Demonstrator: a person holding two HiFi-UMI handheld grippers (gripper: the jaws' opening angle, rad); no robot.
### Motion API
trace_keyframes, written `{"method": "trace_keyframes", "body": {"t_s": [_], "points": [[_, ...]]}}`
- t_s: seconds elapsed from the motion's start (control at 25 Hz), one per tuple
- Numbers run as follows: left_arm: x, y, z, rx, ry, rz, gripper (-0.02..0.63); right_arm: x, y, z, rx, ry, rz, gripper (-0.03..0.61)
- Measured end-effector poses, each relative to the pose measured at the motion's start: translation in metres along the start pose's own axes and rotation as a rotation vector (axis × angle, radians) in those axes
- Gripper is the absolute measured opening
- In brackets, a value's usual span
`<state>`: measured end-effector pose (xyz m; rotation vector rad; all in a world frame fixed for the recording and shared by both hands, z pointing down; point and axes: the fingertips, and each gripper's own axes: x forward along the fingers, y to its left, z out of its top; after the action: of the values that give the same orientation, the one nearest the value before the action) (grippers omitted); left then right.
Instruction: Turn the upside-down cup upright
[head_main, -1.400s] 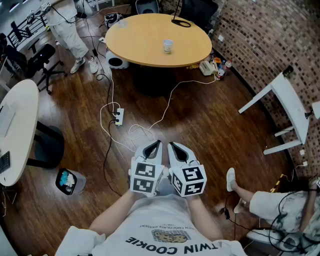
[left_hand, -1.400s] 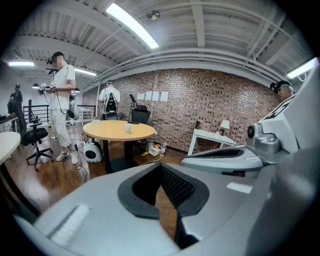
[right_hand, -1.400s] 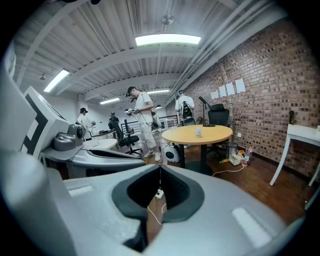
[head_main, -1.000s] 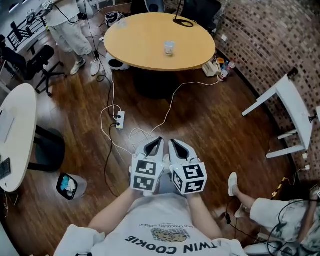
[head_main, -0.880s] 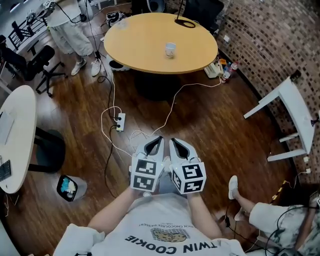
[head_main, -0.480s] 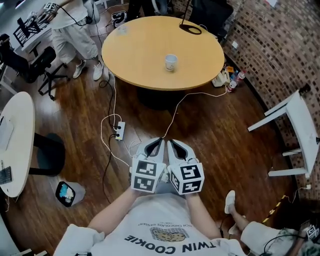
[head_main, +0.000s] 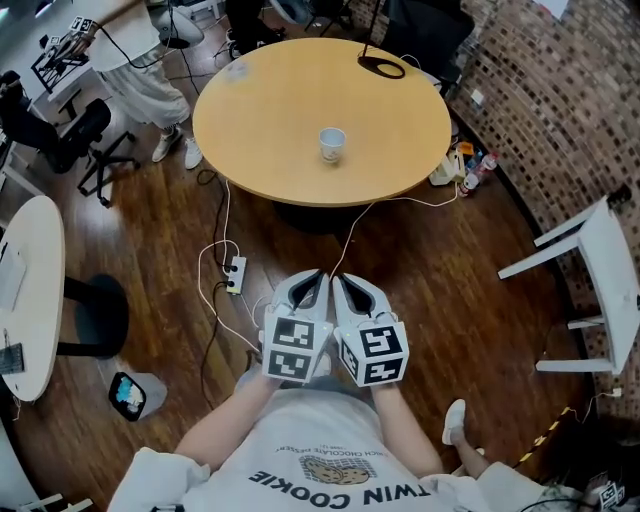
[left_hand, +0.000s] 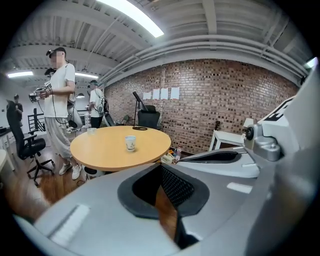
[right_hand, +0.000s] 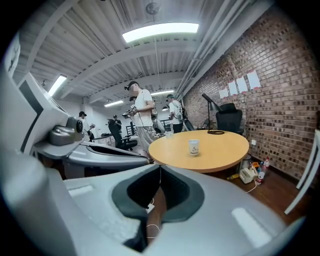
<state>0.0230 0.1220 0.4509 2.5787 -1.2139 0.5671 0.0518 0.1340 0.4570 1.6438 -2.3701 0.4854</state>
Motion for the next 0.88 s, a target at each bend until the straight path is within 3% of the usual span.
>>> {"method": "trace_keyframes", "body": {"t_s": [0.4,0.88], "points": [[0.057,0.018,0.024,0.003,0.003,-0.028,0.006,0.046,-0.043,0.022,0.006,-0.002,-0.021,0.005],[0.153,0.114,0.062,-0.038,0.021,-0.096,0.006,0.174,-0.084,0.072,-0.029,0.042,-0.085,0.017]]}}
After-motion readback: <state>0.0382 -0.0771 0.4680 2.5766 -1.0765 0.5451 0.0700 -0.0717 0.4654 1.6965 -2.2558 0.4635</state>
